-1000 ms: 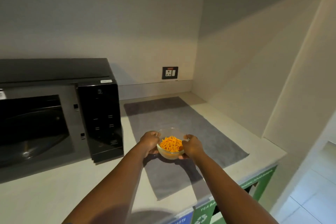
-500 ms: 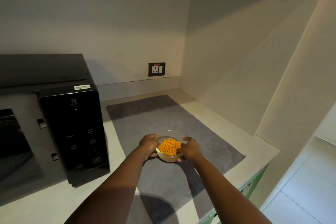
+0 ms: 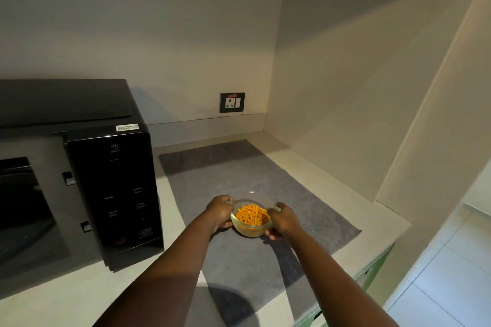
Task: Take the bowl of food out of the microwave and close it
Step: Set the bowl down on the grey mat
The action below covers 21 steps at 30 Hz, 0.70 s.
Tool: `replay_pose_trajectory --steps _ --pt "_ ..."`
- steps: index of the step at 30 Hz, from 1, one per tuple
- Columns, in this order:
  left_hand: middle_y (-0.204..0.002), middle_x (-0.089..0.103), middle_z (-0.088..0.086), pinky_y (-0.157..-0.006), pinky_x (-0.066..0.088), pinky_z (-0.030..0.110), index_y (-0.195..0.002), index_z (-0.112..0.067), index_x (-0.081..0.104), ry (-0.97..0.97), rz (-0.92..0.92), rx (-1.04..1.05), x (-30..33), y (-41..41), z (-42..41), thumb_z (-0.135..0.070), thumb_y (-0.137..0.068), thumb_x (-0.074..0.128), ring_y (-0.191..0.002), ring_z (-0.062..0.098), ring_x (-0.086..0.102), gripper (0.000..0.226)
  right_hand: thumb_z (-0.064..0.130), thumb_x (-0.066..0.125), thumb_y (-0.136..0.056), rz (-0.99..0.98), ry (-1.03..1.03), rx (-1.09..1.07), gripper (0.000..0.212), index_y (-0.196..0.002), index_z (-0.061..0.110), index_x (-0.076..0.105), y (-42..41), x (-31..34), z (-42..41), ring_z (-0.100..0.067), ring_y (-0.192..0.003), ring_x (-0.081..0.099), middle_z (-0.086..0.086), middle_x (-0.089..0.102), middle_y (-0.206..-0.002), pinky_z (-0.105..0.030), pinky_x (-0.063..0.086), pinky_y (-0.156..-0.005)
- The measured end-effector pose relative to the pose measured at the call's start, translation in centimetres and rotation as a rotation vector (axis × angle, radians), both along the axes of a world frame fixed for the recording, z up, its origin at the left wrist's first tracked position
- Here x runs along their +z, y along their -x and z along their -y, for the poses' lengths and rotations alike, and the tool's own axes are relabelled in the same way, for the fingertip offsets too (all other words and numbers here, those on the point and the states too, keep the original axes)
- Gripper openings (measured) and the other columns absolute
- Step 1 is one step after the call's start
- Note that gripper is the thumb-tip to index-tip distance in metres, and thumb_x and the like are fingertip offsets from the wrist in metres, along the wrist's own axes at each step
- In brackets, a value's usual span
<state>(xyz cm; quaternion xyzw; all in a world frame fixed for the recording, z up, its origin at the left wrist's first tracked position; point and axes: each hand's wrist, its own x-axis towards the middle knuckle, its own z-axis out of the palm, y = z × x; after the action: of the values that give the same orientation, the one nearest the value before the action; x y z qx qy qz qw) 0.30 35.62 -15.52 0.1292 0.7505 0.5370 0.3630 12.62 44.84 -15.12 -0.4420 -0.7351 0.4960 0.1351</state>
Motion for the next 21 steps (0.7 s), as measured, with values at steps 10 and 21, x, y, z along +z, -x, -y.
replay_pose_trajectory --steps 10,21 --pt "-0.094 0.053 0.014 -0.071 0.044 0.033 -0.105 -0.018 0.056 -0.019 -0.115 0.116 2.9 -1.3 4.9 -0.005 -0.092 0.042 -0.083 0.026 0.048 0.023 0.025 0.043 -0.093 -0.048 -0.239 -0.169 0.046 -0.135 0.011 0.034 -1.4 2.4 2.2 -0.038 -0.114 0.055 -0.024 0.06 -0.122 -0.042 0.043 -0.095" --pt "-0.099 0.057 0.008 -0.073 0.044 0.03 -0.115 -0.007 0.061 -0.043 -0.263 0.314 8.2 -5.3 15.8 -0.011 -0.097 0.04 -0.085 0.02 0.056 0.028 0.011 0.041 -0.089 -0.417 -0.315 -0.02 0.03 -0.112 0.015 0.06 -1.1 5.9 11.4 -0.041 -0.1 0.061 -0.021 0.068 -0.105 -0.044 0.048 -0.088"
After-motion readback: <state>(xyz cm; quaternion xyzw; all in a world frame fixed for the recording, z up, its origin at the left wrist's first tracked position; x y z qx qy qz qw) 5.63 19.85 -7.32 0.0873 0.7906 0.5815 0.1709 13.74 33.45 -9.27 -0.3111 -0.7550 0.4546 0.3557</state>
